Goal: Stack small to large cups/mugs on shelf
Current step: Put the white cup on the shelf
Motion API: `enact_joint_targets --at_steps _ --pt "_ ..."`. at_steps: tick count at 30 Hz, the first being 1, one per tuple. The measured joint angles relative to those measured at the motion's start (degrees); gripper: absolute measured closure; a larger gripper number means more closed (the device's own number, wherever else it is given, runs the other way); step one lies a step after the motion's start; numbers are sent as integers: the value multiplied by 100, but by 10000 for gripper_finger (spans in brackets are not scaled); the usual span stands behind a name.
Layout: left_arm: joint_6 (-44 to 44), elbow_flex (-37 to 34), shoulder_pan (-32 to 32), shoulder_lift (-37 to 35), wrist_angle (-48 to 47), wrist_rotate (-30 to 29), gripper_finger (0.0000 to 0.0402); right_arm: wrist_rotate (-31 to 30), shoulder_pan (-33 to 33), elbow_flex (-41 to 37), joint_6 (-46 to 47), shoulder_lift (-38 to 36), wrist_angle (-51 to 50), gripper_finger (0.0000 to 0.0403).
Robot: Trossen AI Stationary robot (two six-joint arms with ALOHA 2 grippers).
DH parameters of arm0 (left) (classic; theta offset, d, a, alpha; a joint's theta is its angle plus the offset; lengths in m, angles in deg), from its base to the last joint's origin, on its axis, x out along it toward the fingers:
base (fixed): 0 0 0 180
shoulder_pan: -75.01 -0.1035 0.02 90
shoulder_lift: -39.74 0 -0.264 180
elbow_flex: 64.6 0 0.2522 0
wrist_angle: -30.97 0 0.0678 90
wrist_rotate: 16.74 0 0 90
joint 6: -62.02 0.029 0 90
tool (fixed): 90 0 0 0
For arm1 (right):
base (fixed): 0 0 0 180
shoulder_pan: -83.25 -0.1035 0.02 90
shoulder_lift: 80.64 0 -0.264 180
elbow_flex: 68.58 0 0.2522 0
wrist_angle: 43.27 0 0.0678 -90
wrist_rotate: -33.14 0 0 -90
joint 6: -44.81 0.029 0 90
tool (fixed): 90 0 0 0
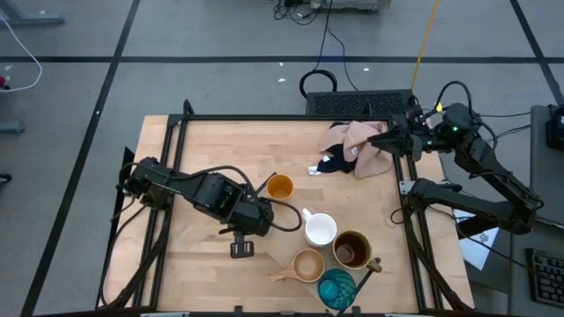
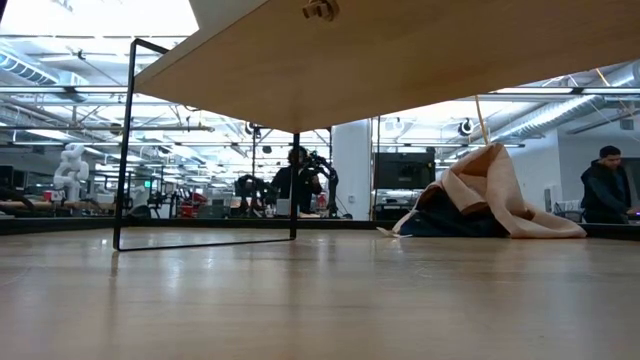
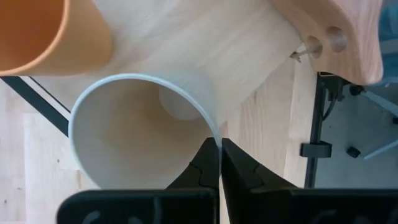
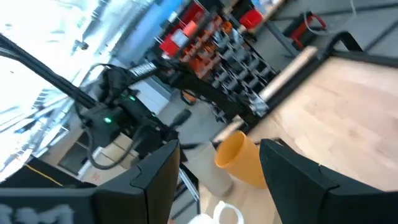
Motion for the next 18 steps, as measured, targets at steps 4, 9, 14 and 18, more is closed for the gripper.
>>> enact_joint_targets --at_steps 4,9,14,18 --pt "55 0 0 0 1 -69 401 3 0 -91 202 -77 681 190" --pt "105 0 -15 42 10 18 401 8 2 -95 394 -118 984 190" --pt "154 4 -9 72 16 93 395 10 2 -98 421 -155 956 190" --pt "108 4 -23 83 1 170 379 12 1 -98 421 -152 955 190"
